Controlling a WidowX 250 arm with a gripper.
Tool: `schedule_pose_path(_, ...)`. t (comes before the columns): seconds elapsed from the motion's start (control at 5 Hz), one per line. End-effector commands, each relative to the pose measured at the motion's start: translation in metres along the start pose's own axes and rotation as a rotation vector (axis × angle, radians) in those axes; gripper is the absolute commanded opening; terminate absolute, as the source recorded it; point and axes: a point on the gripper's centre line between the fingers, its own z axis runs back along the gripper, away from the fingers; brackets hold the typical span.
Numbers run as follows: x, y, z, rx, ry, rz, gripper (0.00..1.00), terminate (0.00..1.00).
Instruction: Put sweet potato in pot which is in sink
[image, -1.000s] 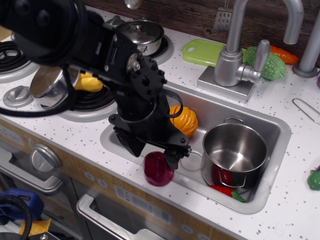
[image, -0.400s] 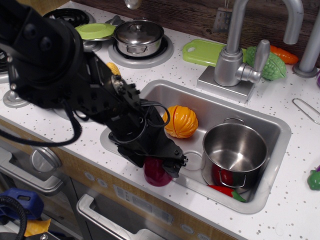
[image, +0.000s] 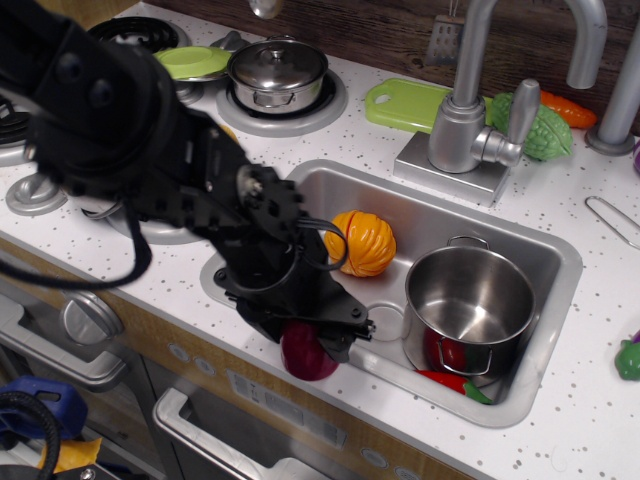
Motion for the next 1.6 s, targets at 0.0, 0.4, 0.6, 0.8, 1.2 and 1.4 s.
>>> schedule_pose_path(0.0,0.029,-0.018,0.025,0.067,-0.024,-0.07,0.0,0.0)
schedule_pose_path(0.4,0.076,-0.049,0.044,0.06,-0.025,-0.11,0.0,0.0)
schedule_pose_path(0.6,0.101,-0.063,0.045,0.059,-0.049,-0.159,0.0,0.0)
schedule_pose_path(0.8,0.115,-0.086,0.039,0.084,-0.085,-0.148,0.0,0.0)
schedule_pose_path(1.2,0.121,-0.099,0.021,0.042,-0.11,-0.144,1.0,0.0)
schedule_pose_path(1.4,0.121,-0.099,0.021,0.042,-0.11,-0.144,1.0,0.0)
